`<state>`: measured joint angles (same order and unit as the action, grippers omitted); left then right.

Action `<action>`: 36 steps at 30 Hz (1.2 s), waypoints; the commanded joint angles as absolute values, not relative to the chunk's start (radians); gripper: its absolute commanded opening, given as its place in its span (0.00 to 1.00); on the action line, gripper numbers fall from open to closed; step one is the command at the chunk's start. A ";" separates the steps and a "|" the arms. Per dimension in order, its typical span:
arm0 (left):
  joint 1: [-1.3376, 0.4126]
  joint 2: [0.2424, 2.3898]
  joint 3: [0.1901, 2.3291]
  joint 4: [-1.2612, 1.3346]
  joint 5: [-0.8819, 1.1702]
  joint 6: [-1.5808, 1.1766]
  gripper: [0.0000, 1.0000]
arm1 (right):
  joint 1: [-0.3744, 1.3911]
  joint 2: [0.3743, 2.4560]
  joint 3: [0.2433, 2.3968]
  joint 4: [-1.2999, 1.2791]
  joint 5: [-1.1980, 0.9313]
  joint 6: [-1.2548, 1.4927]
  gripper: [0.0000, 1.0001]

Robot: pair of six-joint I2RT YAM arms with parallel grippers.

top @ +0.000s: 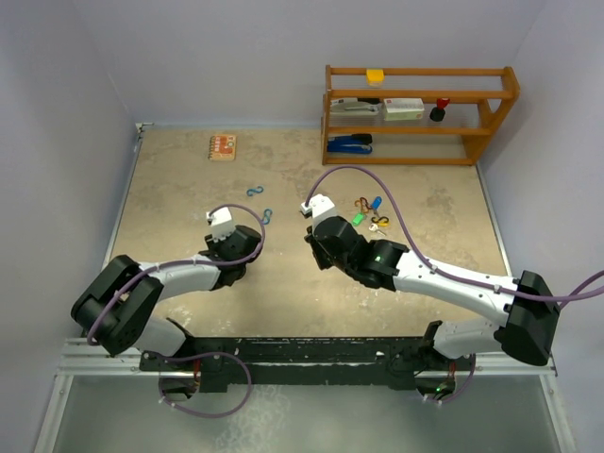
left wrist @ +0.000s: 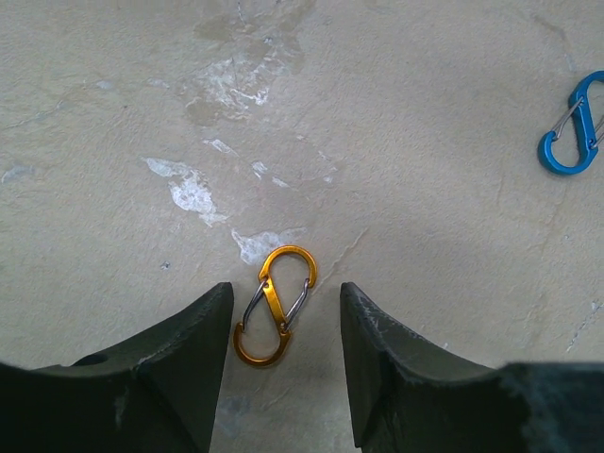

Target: Put the keys on the keyring

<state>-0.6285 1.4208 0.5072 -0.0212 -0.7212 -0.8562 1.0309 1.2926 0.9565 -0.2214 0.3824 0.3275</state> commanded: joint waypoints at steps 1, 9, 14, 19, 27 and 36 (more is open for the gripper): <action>-0.623 1.457 0.526 -0.016 -0.646 -0.853 0.44 | 1.026 1.266 0.971 -0.187 0.379 0.321 0.00; -0.623 1.470 0.530 -0.022 -0.623 -0.853 0.37 | 1.026 1.269 0.974 -0.187 0.377 0.319 0.00; -0.623 1.472 0.526 -0.022 -0.610 -0.854 0.34 | 1.026 1.273 0.978 -0.186 0.376 0.318 0.00; -0.623 1.472 0.523 -0.022 -0.596 -0.853 0.33 | 1.026 1.276 0.980 -0.187 0.372 0.318 0.00; -0.623 1.471 0.519 -0.028 -0.580 -0.854 0.40 | 1.026 1.277 0.982 -0.189 0.371 0.314 0.00; -0.623 1.477 0.514 -0.028 -0.571 -0.860 0.33 | 1.026 1.275 0.981 -0.189 0.371 0.315 0.00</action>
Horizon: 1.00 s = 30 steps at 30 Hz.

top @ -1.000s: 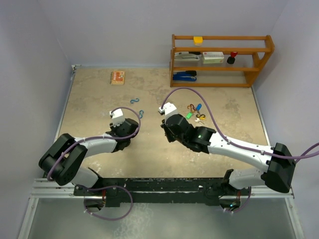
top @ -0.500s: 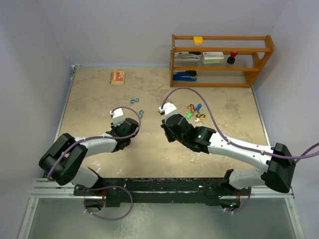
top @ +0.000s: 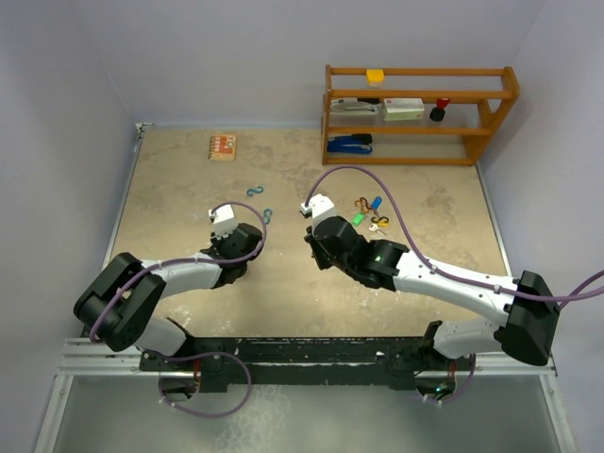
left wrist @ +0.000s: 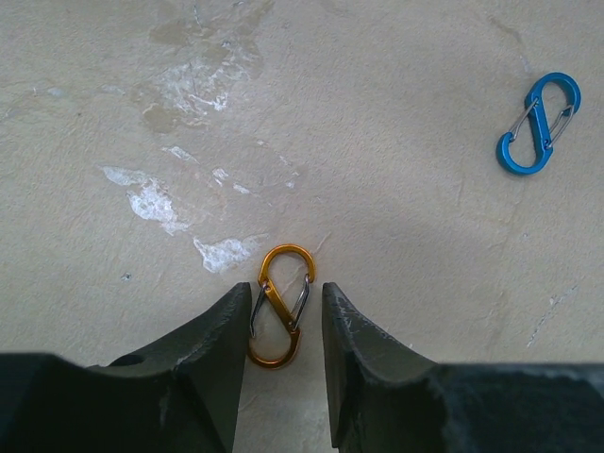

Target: Put the keys on the keyring

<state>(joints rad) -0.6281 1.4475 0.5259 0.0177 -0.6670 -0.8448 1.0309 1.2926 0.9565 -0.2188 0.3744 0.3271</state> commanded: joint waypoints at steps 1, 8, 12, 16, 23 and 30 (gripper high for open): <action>-0.623 1.478 0.514 -0.030 -0.569 -0.861 0.31 | 1.026 1.274 0.980 -0.189 0.370 0.314 0.00; -0.623 1.491 0.513 -0.023 -0.558 -0.864 0.00 | 1.026 1.272 0.977 -0.189 0.373 0.317 0.00; -0.623 1.488 0.513 -0.018 -0.555 -0.861 0.00 | 1.026 1.273 0.976 -0.188 0.372 0.316 0.00; -0.623 1.475 0.517 -0.015 -0.554 -0.852 0.00 | 1.026 1.276 0.976 -0.189 0.372 0.316 0.00; -0.623 1.397 0.521 0.041 -0.475 -0.779 0.00 | 1.026 1.294 0.980 -0.184 0.356 0.309 0.00; -0.623 1.296 0.570 0.058 -0.271 -0.713 0.00 | 1.026 1.313 0.980 -0.165 0.337 0.298 0.00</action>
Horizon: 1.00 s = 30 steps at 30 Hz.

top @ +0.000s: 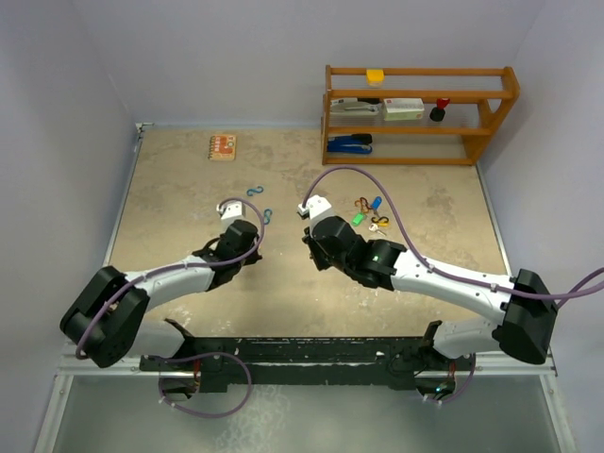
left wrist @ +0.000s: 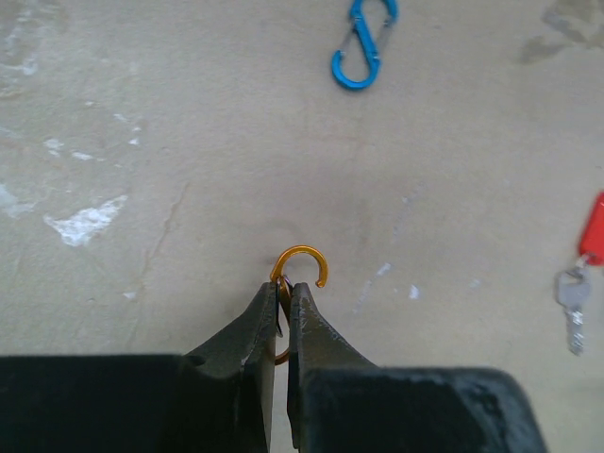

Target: Put the keys on the keyring

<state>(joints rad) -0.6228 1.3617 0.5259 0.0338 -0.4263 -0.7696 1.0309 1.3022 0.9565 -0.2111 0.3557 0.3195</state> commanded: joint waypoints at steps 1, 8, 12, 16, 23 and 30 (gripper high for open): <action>-0.622 1.288 0.578 0.061 -0.240 -0.709 0.00 | 1.026 1.316 0.980 -0.164 0.334 0.298 0.00; -0.627 1.257 0.612 0.101 -0.077 -0.688 0.00 | 1.026 1.339 0.980 -0.142 0.305 0.288 0.00; -0.640 1.257 0.614 0.141 -0.004 -0.680 0.00 | 1.026 1.340 0.969 -0.107 0.273 0.275 0.00; -0.659 1.259 0.617 0.174 0.032 -0.675 0.00 | 1.026 1.357 0.969 -0.078 0.234 0.271 0.00; -0.681 1.235 0.631 0.193 0.074 -0.677 0.00 | 1.026 1.389 0.982 -0.056 0.201 0.271 0.00; -0.682 1.205 0.643 0.190 0.105 -0.682 0.00 | 1.026 1.402 0.985 -0.048 0.196 0.271 0.00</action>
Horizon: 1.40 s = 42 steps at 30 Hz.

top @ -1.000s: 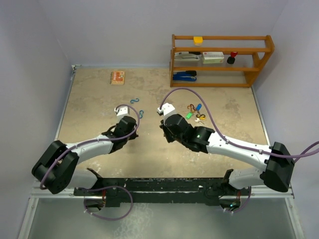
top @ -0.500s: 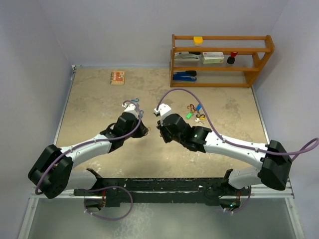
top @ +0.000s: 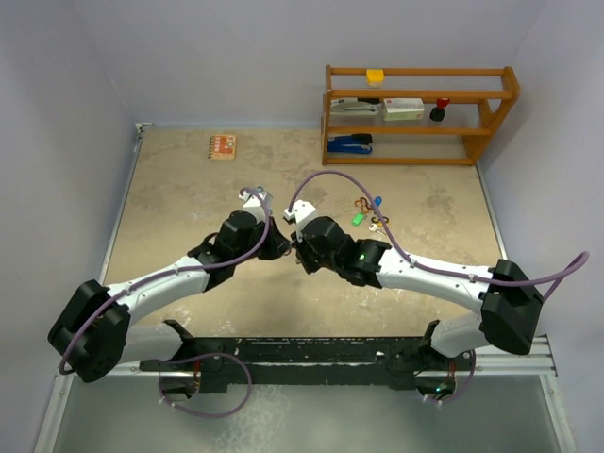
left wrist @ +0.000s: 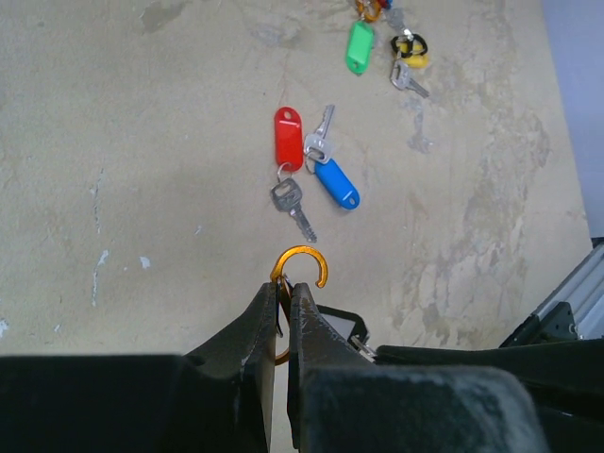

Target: Put the keys on the keyring

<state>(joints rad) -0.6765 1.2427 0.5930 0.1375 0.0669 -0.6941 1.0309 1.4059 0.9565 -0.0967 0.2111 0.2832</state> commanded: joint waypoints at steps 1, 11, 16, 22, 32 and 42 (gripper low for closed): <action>-0.683 1.203 0.643 0.189 0.110 -0.683 0.00 | 1.026 1.403 0.986 -0.047 0.197 0.271 0.00; -0.688 1.193 0.643 0.165 0.135 -0.678 0.00 | 1.026 1.414 0.994 -0.043 0.199 0.271 0.00; -0.693 1.193 0.643 0.162 0.144 -0.674 0.00 | 1.025 1.419 0.992 -0.043 0.206 0.271 0.00; -0.696 1.183 0.643 0.138 0.151 -0.662 0.00 | 1.022 1.413 0.990 -0.046 0.219 0.271 0.00; -0.699 1.165 0.631 0.119 0.158 -0.658 0.00 | 1.012 1.408 0.983 -0.045 0.222 0.271 0.00; -0.710 1.178 0.630 0.123 0.163 -0.655 0.00 | 1.011 1.404 0.986 -0.046 0.224 0.267 0.00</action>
<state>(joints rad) -0.7017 1.1904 0.6060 0.0910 0.1459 -0.6834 1.0145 1.4204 0.9565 -0.0711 0.2146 0.2825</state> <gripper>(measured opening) 0.021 0.005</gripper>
